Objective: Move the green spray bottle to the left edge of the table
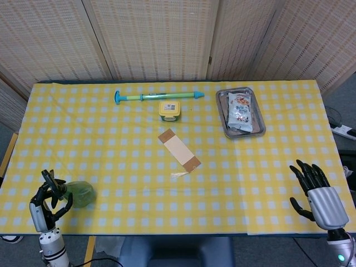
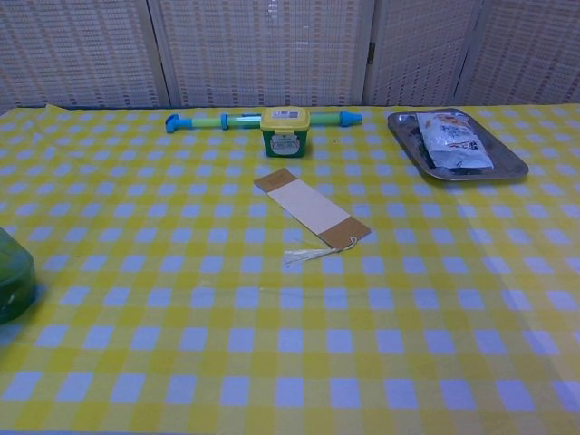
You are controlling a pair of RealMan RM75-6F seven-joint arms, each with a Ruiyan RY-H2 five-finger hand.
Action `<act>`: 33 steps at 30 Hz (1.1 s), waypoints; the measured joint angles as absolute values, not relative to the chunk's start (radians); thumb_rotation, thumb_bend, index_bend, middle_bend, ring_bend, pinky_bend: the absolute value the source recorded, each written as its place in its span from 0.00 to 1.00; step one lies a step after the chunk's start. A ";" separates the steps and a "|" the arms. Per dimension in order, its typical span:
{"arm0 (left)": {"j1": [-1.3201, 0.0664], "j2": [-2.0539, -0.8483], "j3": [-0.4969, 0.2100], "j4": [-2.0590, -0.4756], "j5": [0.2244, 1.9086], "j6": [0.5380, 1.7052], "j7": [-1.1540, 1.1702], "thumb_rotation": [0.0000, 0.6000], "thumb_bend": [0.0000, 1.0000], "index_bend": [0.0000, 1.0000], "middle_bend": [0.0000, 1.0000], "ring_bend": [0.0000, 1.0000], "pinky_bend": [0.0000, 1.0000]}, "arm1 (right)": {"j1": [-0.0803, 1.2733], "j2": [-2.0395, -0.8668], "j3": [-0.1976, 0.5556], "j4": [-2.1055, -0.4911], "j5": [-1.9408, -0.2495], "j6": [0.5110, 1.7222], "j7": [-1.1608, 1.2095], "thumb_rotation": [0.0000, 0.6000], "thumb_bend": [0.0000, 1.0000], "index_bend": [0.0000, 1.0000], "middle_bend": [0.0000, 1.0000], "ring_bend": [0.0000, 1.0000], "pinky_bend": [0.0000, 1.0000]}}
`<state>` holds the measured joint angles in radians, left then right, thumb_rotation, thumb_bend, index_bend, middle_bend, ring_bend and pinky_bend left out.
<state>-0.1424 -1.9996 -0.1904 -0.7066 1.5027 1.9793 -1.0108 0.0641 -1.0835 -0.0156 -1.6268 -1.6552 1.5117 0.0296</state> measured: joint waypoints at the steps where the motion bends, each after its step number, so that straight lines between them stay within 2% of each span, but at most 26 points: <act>1: -0.141 -2.001 -0.190 -0.703 1.503 1.977 -1.014 1.00 0.34 0.44 0.48 1.00 1.00 | 0.064 -1.084 -0.016 -1.627 -1.657 1.512 0.028 1.00 0.39 0.00 0.00 0.00 0.00; 5: -0.143 -1.999 -0.195 -0.701 1.502 1.970 -1.013 1.00 0.33 0.44 0.47 1.00 1.00 | 0.064 -1.087 -0.018 -1.628 -1.660 1.512 0.023 1.00 0.39 0.00 0.00 0.00 0.00; 10: -0.152 -1.990 -0.209 -0.713 1.497 1.955 -1.007 1.00 0.28 0.39 0.41 1.00 1.00 | 0.065 -1.086 -0.018 -1.628 -1.660 1.510 0.023 1.00 0.39 0.00 0.00 0.00 0.00; 15: -0.158 -1.980 -0.218 -0.727 1.495 1.949 -0.999 0.94 0.26 0.36 0.39 1.00 1.00 | 0.065 -1.086 -0.018 -1.626 -1.659 1.510 0.024 1.00 0.39 0.00 0.00 0.00 0.00; 19: -0.161 -1.972 -0.222 -0.738 1.500 1.957 -0.993 0.76 0.24 0.33 0.37 1.00 1.00 | 0.066 -1.087 -0.018 -1.626 -1.659 1.509 0.023 1.00 0.39 0.00 0.00 0.00 0.00; 23: -0.162 -1.968 -0.221 -0.748 1.503 1.957 -0.983 0.64 0.23 0.32 0.34 1.00 1.00 | 0.066 -1.086 -0.019 -1.627 -1.660 1.510 0.023 1.00 0.39 0.00 0.00 0.00 0.00; 24: -0.161 -1.966 -0.221 -0.750 1.503 1.956 -0.980 0.58 0.22 0.31 0.33 1.00 1.00 | 0.065 -1.086 -0.019 -1.628 -1.661 1.511 0.023 1.00 0.39 0.00 0.00 0.00 0.00; 25: -0.161 -1.964 -0.221 -0.752 1.503 1.953 -0.978 0.46 0.22 0.30 0.33 1.00 1.00 | 0.065 -1.086 -0.019 -1.628 -1.662 1.512 0.023 1.00 0.39 0.00 0.00 0.00 0.00; 26: -0.160 -1.963 -0.220 -0.753 1.503 1.950 -0.975 0.38 0.22 0.30 0.33 1.00 1.00 | 0.065 -1.086 -0.019 -1.628 -1.662 1.513 0.023 1.00 0.39 0.00 0.00 0.00 0.00; 28: -0.159 -1.958 -0.214 -0.749 1.506 1.946 -0.972 0.07 0.21 0.29 0.32 1.00 1.00 | 0.064 -1.085 -0.019 -1.627 -1.662 1.514 0.024 1.00 0.39 0.00 0.00 0.00 0.00; 30: -0.154 -1.956 -0.207 -0.743 1.508 1.943 -0.972 0.00 0.21 0.28 0.32 1.00 1.00 | 0.064 -1.085 -0.018 -1.627 -1.661 1.514 0.025 1.00 0.39 0.00 0.00 0.00 0.00; 33: -0.139 -1.958 -0.198 -0.724 1.507 1.939 -0.978 0.00 0.20 0.26 0.30 1.00 1.00 | 0.065 -1.086 -0.017 -1.626 -1.659 1.512 0.022 1.00 0.39 0.00 0.00 0.00 0.00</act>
<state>-0.1386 -1.9581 -0.1980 -0.7240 1.5067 1.9388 -0.9776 0.0649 -1.0859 -0.0174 -1.6261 -1.6595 1.5124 0.0223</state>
